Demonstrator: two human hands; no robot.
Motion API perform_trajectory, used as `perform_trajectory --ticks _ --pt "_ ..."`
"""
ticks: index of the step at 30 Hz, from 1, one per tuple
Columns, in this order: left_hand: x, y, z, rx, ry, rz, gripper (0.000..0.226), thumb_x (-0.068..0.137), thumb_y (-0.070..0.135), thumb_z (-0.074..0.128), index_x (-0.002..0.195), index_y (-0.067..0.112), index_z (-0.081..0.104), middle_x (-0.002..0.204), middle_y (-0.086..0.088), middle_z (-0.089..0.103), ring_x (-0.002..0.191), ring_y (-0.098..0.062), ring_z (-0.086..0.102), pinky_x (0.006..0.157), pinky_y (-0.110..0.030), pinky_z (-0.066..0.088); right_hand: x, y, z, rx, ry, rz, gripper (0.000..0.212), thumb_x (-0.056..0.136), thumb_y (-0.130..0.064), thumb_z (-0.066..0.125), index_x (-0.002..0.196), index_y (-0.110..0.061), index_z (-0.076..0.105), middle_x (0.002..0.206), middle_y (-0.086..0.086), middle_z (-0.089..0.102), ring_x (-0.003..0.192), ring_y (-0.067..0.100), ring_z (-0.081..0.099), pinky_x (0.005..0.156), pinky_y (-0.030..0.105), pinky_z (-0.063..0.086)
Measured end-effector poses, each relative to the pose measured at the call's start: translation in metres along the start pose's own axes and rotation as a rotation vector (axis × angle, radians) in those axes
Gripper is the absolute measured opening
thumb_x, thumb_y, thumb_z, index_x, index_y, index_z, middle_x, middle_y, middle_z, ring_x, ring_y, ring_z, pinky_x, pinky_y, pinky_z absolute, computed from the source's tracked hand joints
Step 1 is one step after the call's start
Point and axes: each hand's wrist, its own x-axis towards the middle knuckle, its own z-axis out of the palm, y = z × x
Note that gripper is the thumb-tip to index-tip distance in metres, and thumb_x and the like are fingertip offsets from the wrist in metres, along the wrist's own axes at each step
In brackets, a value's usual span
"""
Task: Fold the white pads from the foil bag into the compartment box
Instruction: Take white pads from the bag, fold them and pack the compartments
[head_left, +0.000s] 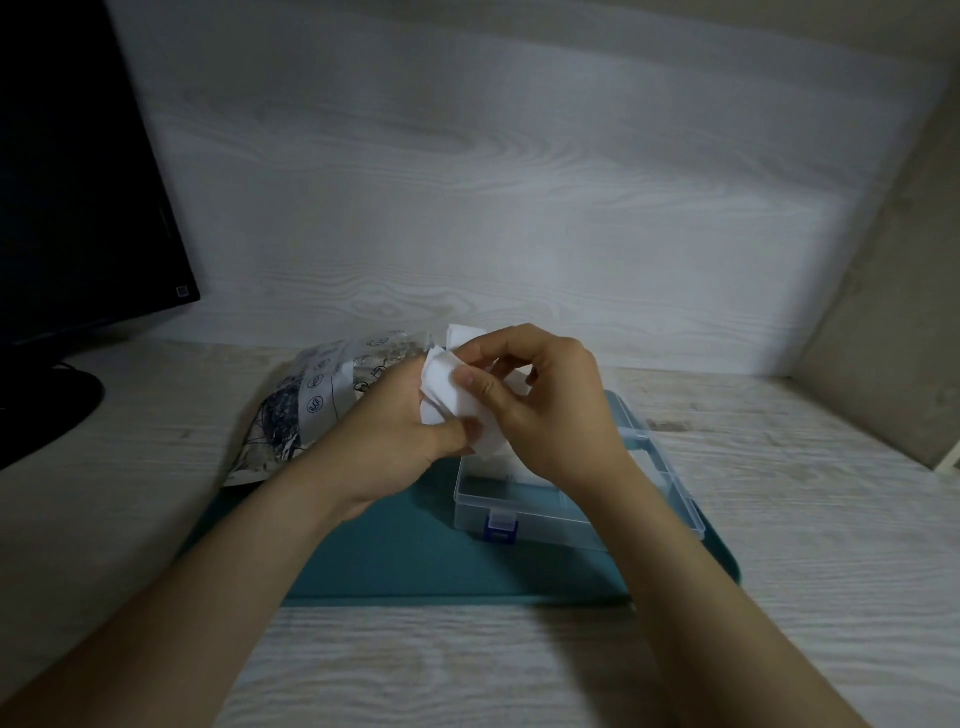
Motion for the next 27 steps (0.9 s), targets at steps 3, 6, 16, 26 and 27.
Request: perform_trajectory --ticks 3,6,16,26,27 --pt "0.0007 -0.0013 -0.0021 -0.021 0.009 -0.02 0.06 0.098 -0.017 0.057 0.131 0.032 0.069 0.126 -0.001 0.076 0.122 -0.022 0.07 0.096 -0.037 0.062 0.0015 -0.0002 -0.001 0.079 -0.025 0.034 0.007 0.092 -0.017 0.08 0.097 -0.023 0.081 0.094 -0.012 0.077 0.092 0.009 0.07 0.073 0.009 0.044" --pt "0.0014 -0.0029 -0.0047 -0.03 0.001 -0.036 0.057 0.099 -0.016 0.056 0.138 0.025 0.065 0.131 -0.004 0.074 0.126 -0.023 0.068 0.101 -0.045 0.059 0.002 -0.0018 -0.0024 0.153 -0.087 0.067 0.006 0.095 -0.017 0.077 0.097 -0.022 0.08 0.094 -0.007 0.077 0.094 0.011 0.07 0.074 0.011 0.046" --pt "0.0028 -0.0059 -0.0095 -0.009 0.007 -0.032 0.057 0.096 -0.017 0.06 0.135 0.024 0.066 0.131 -0.006 0.073 0.125 -0.022 0.068 0.101 -0.048 0.059 0.0011 -0.0017 -0.0064 0.109 -0.17 0.06 0.005 0.096 -0.023 0.077 0.1 -0.025 0.076 0.107 -0.006 0.074 0.104 0.014 0.066 0.084 0.021 0.049" --pt "0.0 0.0002 -0.0021 0.069 -0.038 0.014 0.06 0.095 -0.021 0.053 0.135 0.021 0.066 0.132 -0.003 0.073 0.127 -0.026 0.067 0.107 -0.058 0.054 -0.0002 -0.0033 -0.0041 0.004 -0.167 0.089 0.026 0.088 -0.02 0.085 0.111 -0.025 0.075 0.097 -0.013 0.075 0.095 0.003 0.067 0.079 0.012 0.049" --pt "0.0002 0.0001 -0.0021 0.05 -0.046 0.012 0.055 0.098 -0.017 0.055 0.137 0.021 0.066 0.133 -0.005 0.072 0.129 -0.028 0.066 0.109 -0.058 0.053 0.0 -0.0038 -0.0041 0.022 -0.163 0.098 0.019 0.089 -0.019 0.084 0.106 -0.023 0.077 0.095 -0.012 0.076 0.093 0.004 0.068 0.077 0.011 0.047"
